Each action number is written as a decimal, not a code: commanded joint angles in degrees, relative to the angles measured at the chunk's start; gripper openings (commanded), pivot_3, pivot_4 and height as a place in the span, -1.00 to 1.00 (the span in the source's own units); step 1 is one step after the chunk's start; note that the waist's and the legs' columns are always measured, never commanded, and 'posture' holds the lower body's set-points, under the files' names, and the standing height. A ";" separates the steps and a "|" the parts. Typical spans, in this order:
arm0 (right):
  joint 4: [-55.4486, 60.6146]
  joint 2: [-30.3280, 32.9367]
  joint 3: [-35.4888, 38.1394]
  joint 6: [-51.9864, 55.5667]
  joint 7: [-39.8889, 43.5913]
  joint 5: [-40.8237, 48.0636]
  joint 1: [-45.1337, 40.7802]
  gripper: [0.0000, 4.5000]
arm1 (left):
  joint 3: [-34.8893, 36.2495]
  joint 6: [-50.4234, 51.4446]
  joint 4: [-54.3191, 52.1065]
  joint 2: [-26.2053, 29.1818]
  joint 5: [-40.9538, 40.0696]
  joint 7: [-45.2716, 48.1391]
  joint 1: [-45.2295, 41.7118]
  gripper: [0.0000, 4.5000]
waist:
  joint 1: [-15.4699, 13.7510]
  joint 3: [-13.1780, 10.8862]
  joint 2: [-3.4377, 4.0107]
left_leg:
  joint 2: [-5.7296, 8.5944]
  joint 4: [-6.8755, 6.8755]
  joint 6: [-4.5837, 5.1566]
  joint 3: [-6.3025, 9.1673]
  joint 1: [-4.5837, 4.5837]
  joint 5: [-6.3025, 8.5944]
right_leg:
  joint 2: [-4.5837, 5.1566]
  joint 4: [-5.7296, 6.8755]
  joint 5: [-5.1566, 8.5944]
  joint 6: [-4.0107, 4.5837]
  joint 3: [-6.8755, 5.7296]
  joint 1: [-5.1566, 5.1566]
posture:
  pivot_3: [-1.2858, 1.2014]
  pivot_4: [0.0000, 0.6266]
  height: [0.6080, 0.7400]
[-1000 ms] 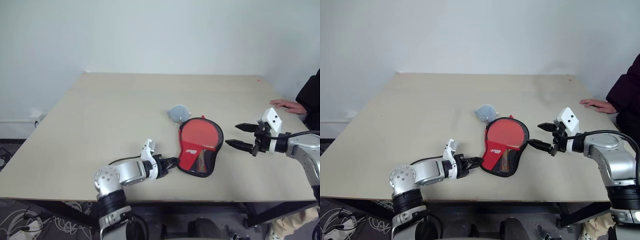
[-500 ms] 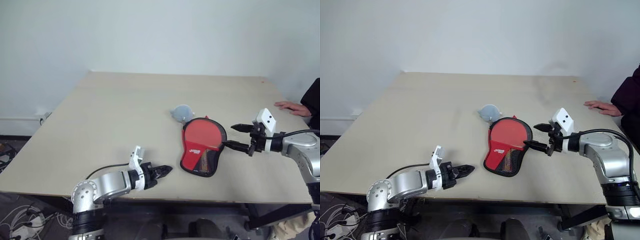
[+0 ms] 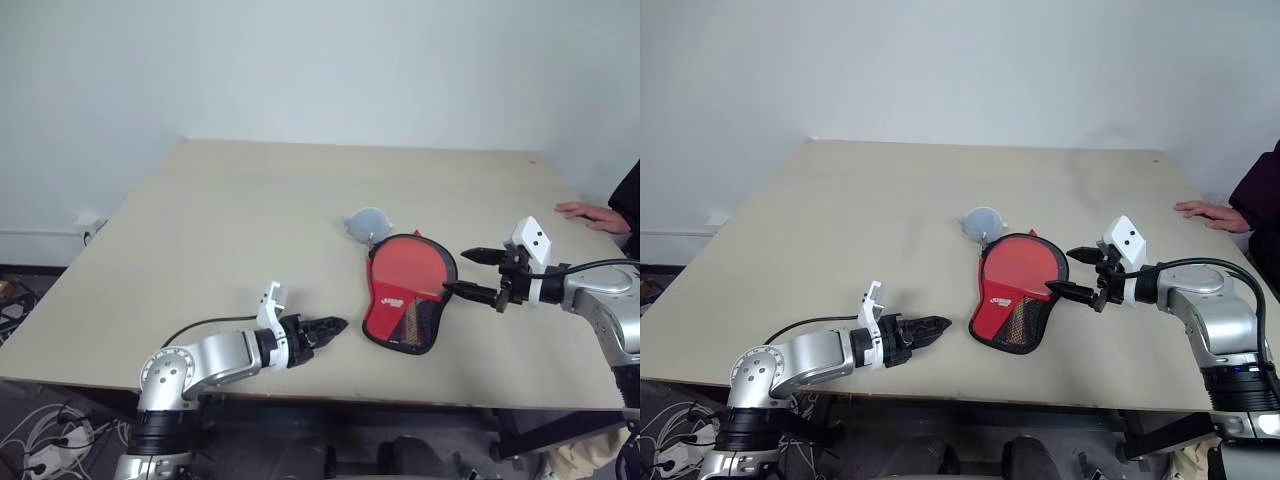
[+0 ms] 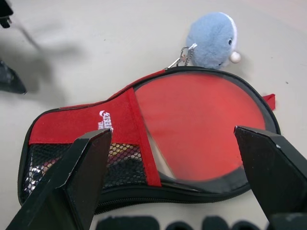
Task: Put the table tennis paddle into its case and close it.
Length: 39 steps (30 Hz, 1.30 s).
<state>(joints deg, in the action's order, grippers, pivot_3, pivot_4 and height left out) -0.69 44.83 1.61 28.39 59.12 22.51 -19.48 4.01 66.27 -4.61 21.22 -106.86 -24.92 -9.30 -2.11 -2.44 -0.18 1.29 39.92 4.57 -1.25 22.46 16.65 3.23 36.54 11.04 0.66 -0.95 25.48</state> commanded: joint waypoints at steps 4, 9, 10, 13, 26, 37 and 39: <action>0.73 0.22 1.31 -0.89 0.33 0.24 -0.51 0.97 | -3.03 -4.51 2.53 -0.83 -5.95 -2.14 -1.93 0.55 | 0.00 0.00 0.00 | 0.00 0.03 0.06 -0.01 0.00 -0.03 | 0.00 0.00 -0.02 0.03 -0.01 -0.02 | 0.03 -1.00 0.84; 0.68 0.05 1.16 -0.81 0.22 0.18 -0.71 0.97 | -4.49 -5.37 5.99 -2.40 -6.14 -2.82 -4.11 0.55 | -0.04 0.00 0.00 | 0.01 0.06 0.10 0.00 0.02 -0.11 | -0.04 0.00 -0.05 0.05 -0.02 -0.04 | 0.03 -1.00 0.84; 0.69 0.03 1.18 -0.76 0.22 0.22 -0.72 0.97 | -4.70 -5.44 6.83 -2.73 -6.14 -2.66 -4.78 0.55 | -0.05 0.00 0.00 | 0.01 0.07 0.11 0.00 0.02 -0.13 | -0.06 0.00 -0.05 0.06 -0.02 -0.04 | 0.03 -1.00 0.84; 0.84 -0.02 1.18 -0.72 0.13 0.21 -0.60 0.97 | -5.18 -5.55 9.31 -3.54 -4.80 -2.02 -6.55 0.55 | -0.05 0.00 -0.01 | 0.04 0.09 0.14 -0.01 0.03 -0.20 | -0.08 0.00 -0.06 0.07 -0.01 -0.07 | 0.03 -1.00 0.84; 2.00 -0.09 1.67 -0.09 -0.63 0.57 0.31 0.97 | -5.62 -4.31 15.79 -7.13 0.06 -0.30 -10.99 0.55 | -0.09 -0.01 -0.03 | 0.11 0.17 0.22 -0.02 0.03 -0.37 | -0.21 0.02 -0.06 0.04 0.03 -0.14 | 0.03 -1.00 0.84; 2.90 -0.35 1.98 0.30 -1.16 0.86 1.09 0.97 | -3.80 -3.97 20.68 -12.63 7.41 2.06 -14.59 0.55 | -0.10 -0.02 -0.04 | 0.25 0.23 0.46 -0.02 0.04 -0.72 | -0.11 0.00 -0.11 -0.18 0.12 -0.25 | 0.03 -1.00 0.84; 3.10 -0.34 1.99 0.36 -1.18 0.87 1.22 0.97 | -3.08 -3.87 21.34 -13.93 8.82 2.82 -15.27 0.55 | -0.09 -0.02 -0.05 | 0.25 0.26 0.49 -0.02 0.04 -0.75 | -0.11 -0.01 -0.12 -0.18 0.11 -0.27 | 0.03 -1.00 0.84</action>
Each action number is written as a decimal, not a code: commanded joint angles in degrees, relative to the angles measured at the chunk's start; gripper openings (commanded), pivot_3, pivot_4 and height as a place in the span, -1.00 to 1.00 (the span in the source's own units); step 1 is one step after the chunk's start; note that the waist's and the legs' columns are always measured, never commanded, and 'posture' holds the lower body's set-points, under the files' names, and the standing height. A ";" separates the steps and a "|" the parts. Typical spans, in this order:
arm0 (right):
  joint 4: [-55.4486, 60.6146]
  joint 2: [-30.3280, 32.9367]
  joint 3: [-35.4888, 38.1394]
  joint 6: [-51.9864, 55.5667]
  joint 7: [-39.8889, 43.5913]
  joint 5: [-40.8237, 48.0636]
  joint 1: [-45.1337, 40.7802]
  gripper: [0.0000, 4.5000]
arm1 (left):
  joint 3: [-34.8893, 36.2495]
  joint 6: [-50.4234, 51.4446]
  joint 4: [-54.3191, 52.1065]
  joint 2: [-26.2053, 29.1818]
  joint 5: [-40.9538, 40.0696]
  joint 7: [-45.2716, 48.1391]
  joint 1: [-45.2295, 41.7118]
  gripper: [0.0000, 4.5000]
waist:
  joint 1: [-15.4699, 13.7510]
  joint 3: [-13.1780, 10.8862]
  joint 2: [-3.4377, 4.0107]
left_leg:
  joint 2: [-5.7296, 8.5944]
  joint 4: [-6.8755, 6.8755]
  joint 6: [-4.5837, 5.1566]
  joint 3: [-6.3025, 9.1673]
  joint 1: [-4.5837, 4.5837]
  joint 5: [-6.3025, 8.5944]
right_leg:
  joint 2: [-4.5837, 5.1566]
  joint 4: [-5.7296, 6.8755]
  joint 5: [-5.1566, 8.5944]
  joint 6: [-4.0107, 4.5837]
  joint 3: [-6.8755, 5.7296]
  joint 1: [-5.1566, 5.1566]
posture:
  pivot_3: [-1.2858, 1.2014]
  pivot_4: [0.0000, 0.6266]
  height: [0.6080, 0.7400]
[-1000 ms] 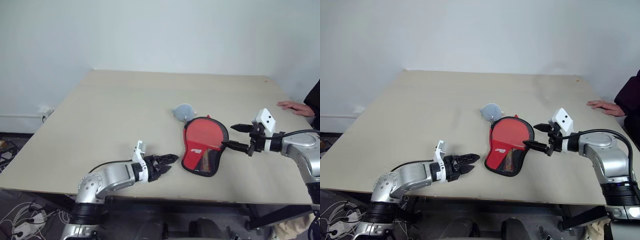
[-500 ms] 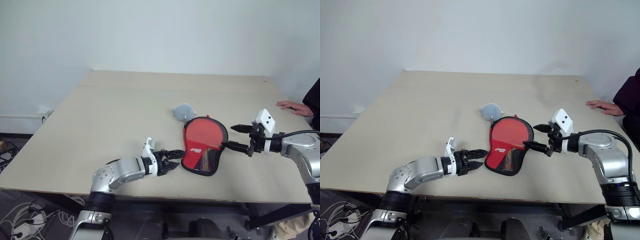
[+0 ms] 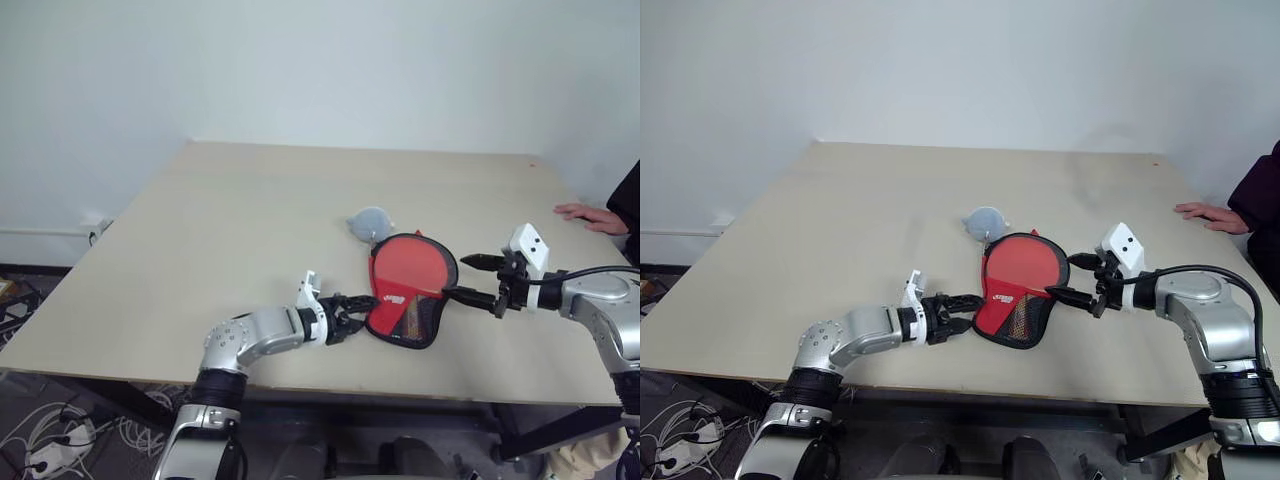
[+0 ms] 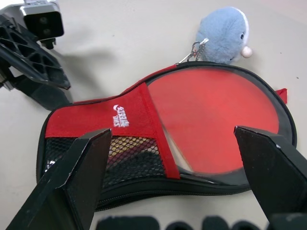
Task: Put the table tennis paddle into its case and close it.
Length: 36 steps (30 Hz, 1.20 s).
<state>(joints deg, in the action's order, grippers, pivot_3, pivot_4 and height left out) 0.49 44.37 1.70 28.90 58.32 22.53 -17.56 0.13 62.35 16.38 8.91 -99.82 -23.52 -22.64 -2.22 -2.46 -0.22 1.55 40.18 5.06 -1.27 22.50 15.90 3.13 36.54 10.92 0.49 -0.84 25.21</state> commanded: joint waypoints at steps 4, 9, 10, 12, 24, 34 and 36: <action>1.97 0.13 1.80 -0.01 -0.33 0.85 -0.69 0.97 | 2.48 0.21 1.68 -3.61 4.23 2.95 -3.07 0.55 | 0.04 -0.01 -0.01 | 0.00 0.01 0.02 -0.01 0.02 -0.01 | 0.00 0.00 -0.02 -0.03 0.01 0.02 | 0.03 -1.00 0.84; 1.87 0.14 1.71 0.01 -0.20 0.84 -0.78 0.97 | 4.27 0.59 2.99 -5.59 6.98 4.25 -4.16 0.55 | 0.04 -0.01 -0.02 | -0.01 -0.01 0.02 0.01 0.07 -0.01 | -0.02 0.01 -0.08 -0.05 0.00 0.09 | 0.03 -1.00 0.84; 1.86 0.15 1.69 0.01 -0.18 0.83 -0.78 0.97 | 4.63 0.79 3.09 -5.87 7.45 4.39 -4.26 0.55 | 0.04 -0.01 -0.02 | 0.00 -0.01 0.02 0.01 0.07 -0.01 | -0.02 0.01 -0.09 -0.05 0.00 0.09 | 0.03 -1.00 0.84; 1.73 0.19 1.65 -0.08 -0.11 0.76 -0.82 0.97 | 5.18 1.04 3.05 -6.34 8.53 4.85 -4.40 0.55 | 0.04 -0.02 -0.03 | -0.01 -0.01 0.02 0.01 0.08 0.00 | -0.02 0.00 -0.09 -0.06 0.00 0.09 | 0.03 -1.00 0.84; 1.53 0.17 1.56 -0.40 0.13 0.63 -0.77 0.97 | 7.69 4.17 1.40 -7.76 14.02 6.50 -3.34 -0.04 | 0.06 -0.03 -0.04 | -0.01 -0.01 0.03 0.01 0.08 0.00 | -0.01 0.00 -0.09 -0.07 -0.01 0.10 | 0.03 -1.00 0.84; 0.96 0.00 1.07 -0.51 0.46 0.37 -1.47 0.97 | 9.86 6.55 0.57 -8.48 15.22 5.00 -2.91 -0.97 | 0.05 -0.03 -0.05 | -0.01 -0.02 0.03 0.03 0.09 0.00 | 0.00 0.00 -0.10 -0.09 -0.01 0.11 | 0.03 -1.00 0.84; 0.81 -0.05 0.99 -0.57 0.56 0.33 -1.65 0.97 | 9.95 7.33 0.01 -8.39 15.78 4.98 -2.71 -0.97 | 0.07 -0.03 -0.06 | -0.01 -0.02 0.02 0.03 0.09 0.00 | 0.01 0.00 -0.10 -0.09 -0.02 0.11 | 0.03 -1.00 0.84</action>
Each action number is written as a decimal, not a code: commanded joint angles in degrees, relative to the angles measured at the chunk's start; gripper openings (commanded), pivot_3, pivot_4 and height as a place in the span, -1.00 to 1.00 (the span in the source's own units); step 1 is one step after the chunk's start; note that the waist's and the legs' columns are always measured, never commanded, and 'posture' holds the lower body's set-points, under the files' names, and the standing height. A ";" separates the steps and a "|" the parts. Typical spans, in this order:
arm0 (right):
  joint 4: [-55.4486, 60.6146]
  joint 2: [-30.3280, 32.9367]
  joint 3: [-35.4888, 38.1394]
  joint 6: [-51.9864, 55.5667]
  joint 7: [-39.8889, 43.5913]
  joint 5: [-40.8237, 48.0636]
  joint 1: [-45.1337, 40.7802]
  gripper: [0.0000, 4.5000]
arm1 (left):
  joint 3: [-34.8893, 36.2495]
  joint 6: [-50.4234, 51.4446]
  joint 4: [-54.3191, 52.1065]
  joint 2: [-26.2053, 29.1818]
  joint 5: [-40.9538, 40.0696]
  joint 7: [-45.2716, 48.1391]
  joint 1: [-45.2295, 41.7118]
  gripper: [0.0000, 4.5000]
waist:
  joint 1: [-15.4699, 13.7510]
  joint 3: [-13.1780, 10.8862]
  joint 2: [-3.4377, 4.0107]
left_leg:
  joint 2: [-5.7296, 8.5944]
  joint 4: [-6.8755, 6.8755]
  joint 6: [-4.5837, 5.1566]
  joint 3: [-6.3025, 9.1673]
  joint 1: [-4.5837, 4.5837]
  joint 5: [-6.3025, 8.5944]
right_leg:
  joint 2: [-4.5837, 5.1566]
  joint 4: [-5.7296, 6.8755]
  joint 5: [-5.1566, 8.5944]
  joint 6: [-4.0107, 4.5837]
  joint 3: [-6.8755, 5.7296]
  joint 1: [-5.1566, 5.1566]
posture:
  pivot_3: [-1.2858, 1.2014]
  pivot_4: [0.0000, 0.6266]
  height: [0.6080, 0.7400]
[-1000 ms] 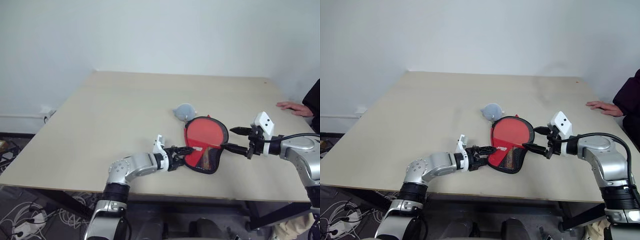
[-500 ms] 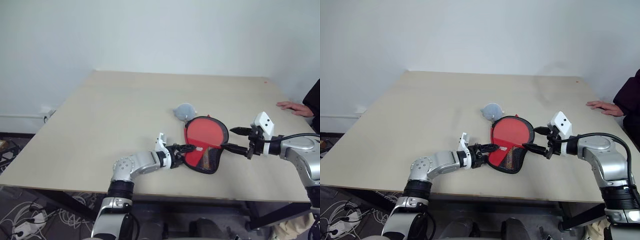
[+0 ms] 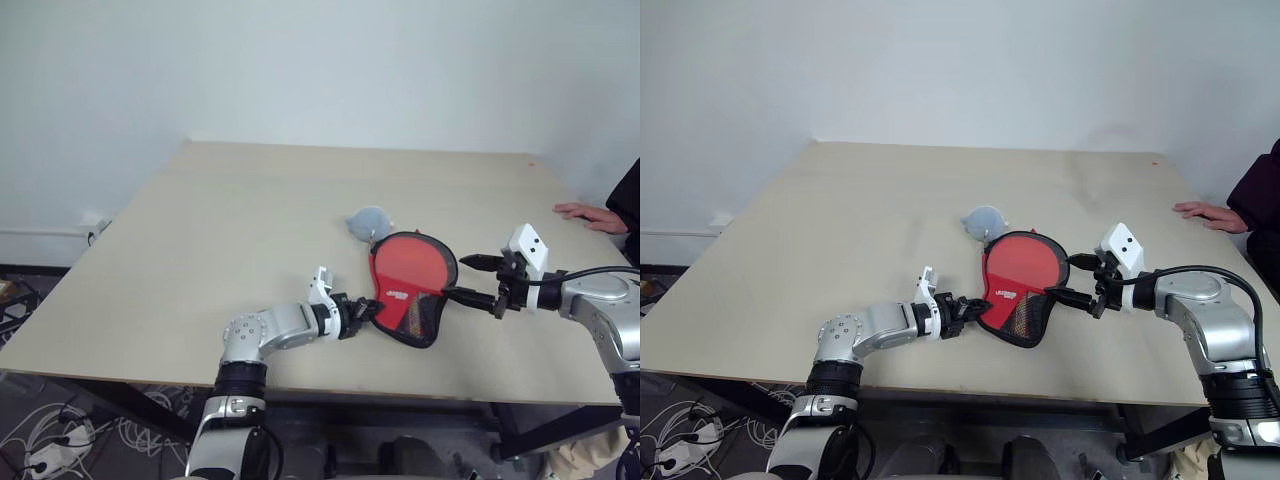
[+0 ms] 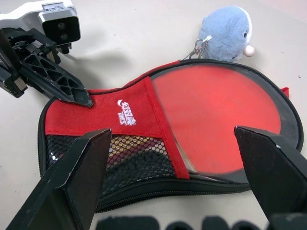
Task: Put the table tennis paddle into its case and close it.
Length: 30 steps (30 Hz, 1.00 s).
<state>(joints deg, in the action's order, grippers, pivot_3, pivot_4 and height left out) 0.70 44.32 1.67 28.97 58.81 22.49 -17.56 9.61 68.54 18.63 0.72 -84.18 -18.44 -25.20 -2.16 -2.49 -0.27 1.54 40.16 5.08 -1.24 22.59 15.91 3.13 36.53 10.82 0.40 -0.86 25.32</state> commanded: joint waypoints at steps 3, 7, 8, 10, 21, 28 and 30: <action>0.29 -0.05 0.92 -0.73 0.23 0.24 -2.00 0.97 | 0.70 1.92 -2.98 -0.33 0.48 -0.30 0.44 -0.97 | 0.06 0.00 0.00 | 0.00 0.00 0.00 0.00 0.00 0.00 | 0.00 0.00 0.00 0.00 0.00 0.00 | 0.03 -1.00 0.84; 0.23 -0.19 0.73 -0.77 0.27 0.14 -2.26 0.97 | 0.78 2.74 -4.21 -0.18 0.83 -0.55 1.31 -0.97 | 0.04 0.00 0.00 | -0.01 -0.03 -0.01 0.00 0.00 0.01 | 0.00 0.00 0.00 0.00 0.00 0.02 | 0.03 -1.00 0.84; 0.19 -0.21 0.69 -0.79 0.29 0.10 -2.33 0.97 | 0.87 2.92 -4.65 -0.19 0.72 -0.73 1.57 -0.97 | 0.04 0.00 0.00 | -0.01 -0.05 -0.02 0.01 0.00 0.01 | 0.00 0.00 0.00 0.00 0.00 0.04 | 0.03 -1.00 0.84; 0.10 -0.23 0.61 -0.81 0.33 0.05 -2.46 0.97 | 1.02 3.33 -5.52 -0.14 0.57 -1.16 2.10 -0.97 | 0.06 0.00 0.00 | -0.01 -0.07 -0.02 0.01 0.00 0.01 | 0.00 0.00 0.00 0.00 0.00 0.05 | 0.03 -1.00 0.84; -0.26 -0.40 0.23 -0.99 0.39 -0.07 -2.68 0.97 | 0.29 4.13 -18.09 4.58 -14.21 -12.68 12.63 -0.97 | 0.26 0.01 0.01 | -0.09 -0.17 -0.17 0.07 -0.04 0.09 | 0.02 0.01 -0.01 0.01 0.00 0.10 | 0.03 -1.00 0.84; -0.85 -0.49 -0.04 -1.22 0.56 -0.22 -3.25 0.97 | -3.94 -2.93 -25.23 12.67 -27.93 -19.78 17.87 -0.97 | 0.25 0.02 0.03 | -0.12 -0.18 -0.19 0.08 -0.05 0.11 | 0.06 0.03 -0.03 0.07 -0.02 0.13 | 0.03 -1.00 0.84; -1.00 -0.52 -0.12 -1.26 0.68 -0.20 -3.40 0.97 | -4.66 -4.29 -27.43 14.11 -28.79 -19.72 19.55 -0.97 | 0.24 0.02 0.03 | -0.11 -0.19 -0.20 0.07 -0.05 0.11 | 0.10 0.03 -0.03 0.08 -0.02 0.14 | 0.03 -1.00 0.84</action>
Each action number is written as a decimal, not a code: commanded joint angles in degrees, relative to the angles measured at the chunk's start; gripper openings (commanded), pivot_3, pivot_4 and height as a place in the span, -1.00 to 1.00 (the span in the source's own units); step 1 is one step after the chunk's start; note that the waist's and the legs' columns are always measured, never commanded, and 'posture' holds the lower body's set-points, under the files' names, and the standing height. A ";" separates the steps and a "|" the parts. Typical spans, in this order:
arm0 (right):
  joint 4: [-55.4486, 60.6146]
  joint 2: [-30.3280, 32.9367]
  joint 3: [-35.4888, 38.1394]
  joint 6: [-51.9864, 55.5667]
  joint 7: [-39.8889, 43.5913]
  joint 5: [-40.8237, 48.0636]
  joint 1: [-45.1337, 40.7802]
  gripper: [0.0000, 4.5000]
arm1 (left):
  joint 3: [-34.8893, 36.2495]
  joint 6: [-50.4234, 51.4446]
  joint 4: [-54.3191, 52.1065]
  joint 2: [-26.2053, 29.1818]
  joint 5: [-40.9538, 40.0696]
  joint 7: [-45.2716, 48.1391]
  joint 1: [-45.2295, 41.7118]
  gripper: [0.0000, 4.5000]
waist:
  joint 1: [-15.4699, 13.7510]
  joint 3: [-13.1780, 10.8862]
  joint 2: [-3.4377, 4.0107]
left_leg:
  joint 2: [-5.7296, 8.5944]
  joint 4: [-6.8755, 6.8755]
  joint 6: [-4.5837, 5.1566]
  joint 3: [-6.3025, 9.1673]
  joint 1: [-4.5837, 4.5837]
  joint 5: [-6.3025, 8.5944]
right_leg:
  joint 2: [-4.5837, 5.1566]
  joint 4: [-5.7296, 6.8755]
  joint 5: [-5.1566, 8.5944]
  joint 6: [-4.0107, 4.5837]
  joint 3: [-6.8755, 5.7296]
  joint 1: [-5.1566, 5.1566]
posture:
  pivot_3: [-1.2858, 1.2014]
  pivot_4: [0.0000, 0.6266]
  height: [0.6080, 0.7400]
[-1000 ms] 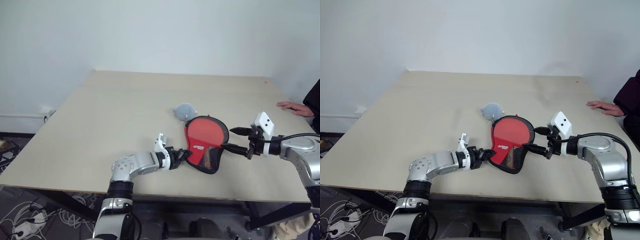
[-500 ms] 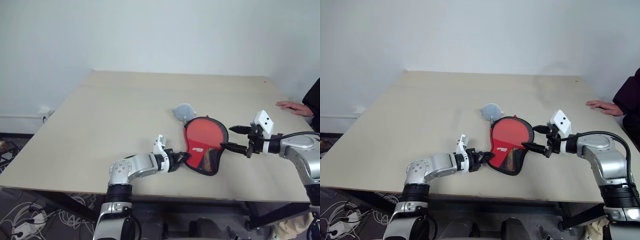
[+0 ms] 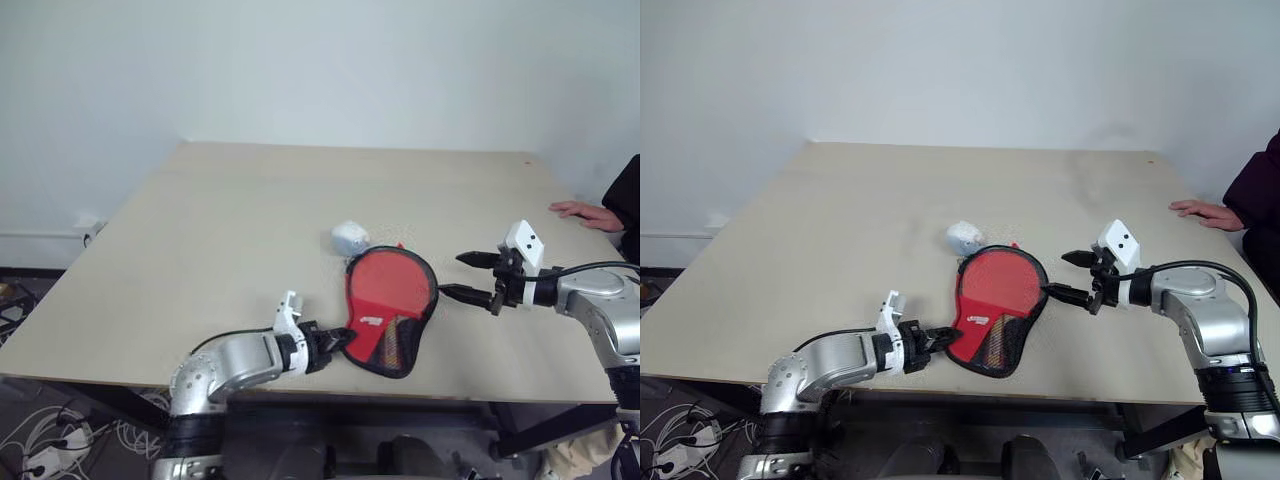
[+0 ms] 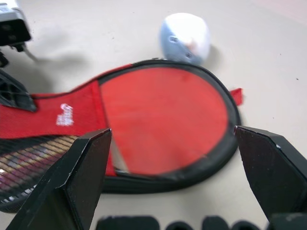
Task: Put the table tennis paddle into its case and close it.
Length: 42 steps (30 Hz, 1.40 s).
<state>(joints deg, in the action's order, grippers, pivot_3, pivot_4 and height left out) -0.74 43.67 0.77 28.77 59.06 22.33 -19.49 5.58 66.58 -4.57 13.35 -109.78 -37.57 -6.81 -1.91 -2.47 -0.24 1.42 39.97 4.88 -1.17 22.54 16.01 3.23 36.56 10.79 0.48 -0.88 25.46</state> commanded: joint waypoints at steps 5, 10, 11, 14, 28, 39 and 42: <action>-0.10 0.15 0.16 -1.46 1.27 -0.26 -2.05 0.97 | -2.71 -3.57 -10.77 4.51 -3.22 2.07 6.32 -0.97 | -0.03 0.01 0.01 | 0.01 -0.03 -0.01 -0.04 0.01 0.01 | 0.07 -0.03 -0.03 0.06 -0.02 0.02 | 0.03 -1.00 0.84; -1.32 -0.11 -0.49 -1.86 2.02 -0.72 -3.40 0.97 | -4.52 -3.03 -14.17 11.04 -3.22 7.74 10.34 -0.97 | 0.01 -0.01 0.06 | 0.01 -0.13 -0.03 -0.05 0.01 0.00 | 0.08 -0.03 -0.03 0.09 -0.06 0.08 | 0.03 -1.00 0.84; -1.63 -0.17 -0.64 -1.93 2.12 -0.81 -3.72 0.97 | -4.81 -3.18 -14.26 12.00 -3.22 8.65 10.65 -0.97 | 0.00 -0.01 0.09 | 0.02 -0.16 -0.05 -0.05 0.00 -0.01 | 0.08 -0.03 0.01 0.03 -0.07 0.09 | 0.03 -1.00 0.84; -2.15 -0.30 -1.01 -2.13 2.40 -0.99 -4.28 0.97 | -5.92 -3.90 -14.80 14.28 -3.22 10.83 11.31 -0.97 | -0.02 -0.01 0.09 | 0.01 -0.18 -0.07 -0.05 0.00 -0.03 | 0.08 -0.04 0.02 0.02 -0.10 0.08 | 0.03 -1.00 0.84; -2.98 -1.12 -1.75 -2.24 3.28 -1.73 -5.68 0.97 | -10.02 -4.93 -19.81 28.04 -3.22 24.71 16.33 -0.97 | -0.02 0.00 0.16 | 0.01 -0.81 -0.13 -0.08 0.01 -0.06 | 0.05 -0.75 -0.01 0.05 -0.12 0.07 | 0.03 -1.00 0.84; -3.03 -1.77 -1.86 -2.15 3.27 -2.10 -6.16 0.97 | -12.36 -6.13 -18.20 33.80 -3.22 25.01 14.83 -0.97 | 0.01 -0.01 0.18 | 0.01 -0.99 -0.20 -0.08 0.00 -0.10 | 0.01 -0.86 -0.03 0.09 -0.13 0.08 | 0.03 -1.00 0.84; -3.04 -1.85 -1.92 -2.18 3.28 -2.16 -6.26 0.97 | -13.02 -5.97 -17.55 34.55 -3.22 24.84 13.79 -0.97 | 0.01 -0.01 0.19 | 0.01 -0.97 -0.22 -0.09 -0.02 -0.12 | -0.02 -0.85 -0.02 0.07 -0.12 0.05 | 0.03 -1.00 0.84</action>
<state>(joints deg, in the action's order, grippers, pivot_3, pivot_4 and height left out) -4.10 41.69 -1.82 27.27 62.23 20.19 -24.23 -6.88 60.10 -21.83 47.27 -111.68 -12.69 7.58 -1.90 -2.48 -0.06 1.43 39.00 4.66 -1.26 22.51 15.89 3.20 35.71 10.77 0.55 -1.00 25.51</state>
